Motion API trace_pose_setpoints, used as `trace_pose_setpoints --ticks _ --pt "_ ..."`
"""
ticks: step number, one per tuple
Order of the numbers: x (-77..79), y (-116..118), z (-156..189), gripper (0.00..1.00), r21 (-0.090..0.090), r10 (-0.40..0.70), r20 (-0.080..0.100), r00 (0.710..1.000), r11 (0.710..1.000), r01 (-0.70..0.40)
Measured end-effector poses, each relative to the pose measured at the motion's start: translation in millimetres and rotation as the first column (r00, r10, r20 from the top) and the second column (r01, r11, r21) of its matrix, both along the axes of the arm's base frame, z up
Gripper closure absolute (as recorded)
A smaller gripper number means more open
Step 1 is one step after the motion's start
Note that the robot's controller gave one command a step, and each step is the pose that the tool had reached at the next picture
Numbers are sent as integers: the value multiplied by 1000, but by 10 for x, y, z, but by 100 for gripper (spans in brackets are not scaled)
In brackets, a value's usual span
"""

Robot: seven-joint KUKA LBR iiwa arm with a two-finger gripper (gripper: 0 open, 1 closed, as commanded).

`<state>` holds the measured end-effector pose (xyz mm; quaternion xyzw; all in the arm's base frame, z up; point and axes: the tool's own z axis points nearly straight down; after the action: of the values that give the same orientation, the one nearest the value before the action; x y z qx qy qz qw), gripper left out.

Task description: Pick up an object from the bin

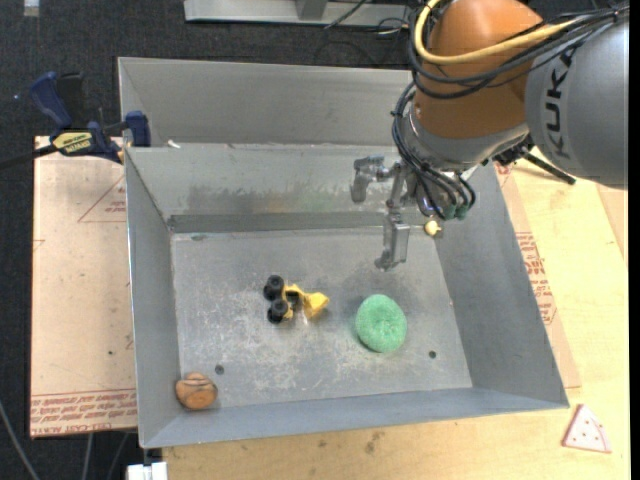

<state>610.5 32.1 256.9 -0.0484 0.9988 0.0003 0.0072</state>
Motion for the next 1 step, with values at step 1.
trace_pose_setpoints --ticks 1 --pt "-350 -201 -720 0 0 -14 -11 1000 1000 14"
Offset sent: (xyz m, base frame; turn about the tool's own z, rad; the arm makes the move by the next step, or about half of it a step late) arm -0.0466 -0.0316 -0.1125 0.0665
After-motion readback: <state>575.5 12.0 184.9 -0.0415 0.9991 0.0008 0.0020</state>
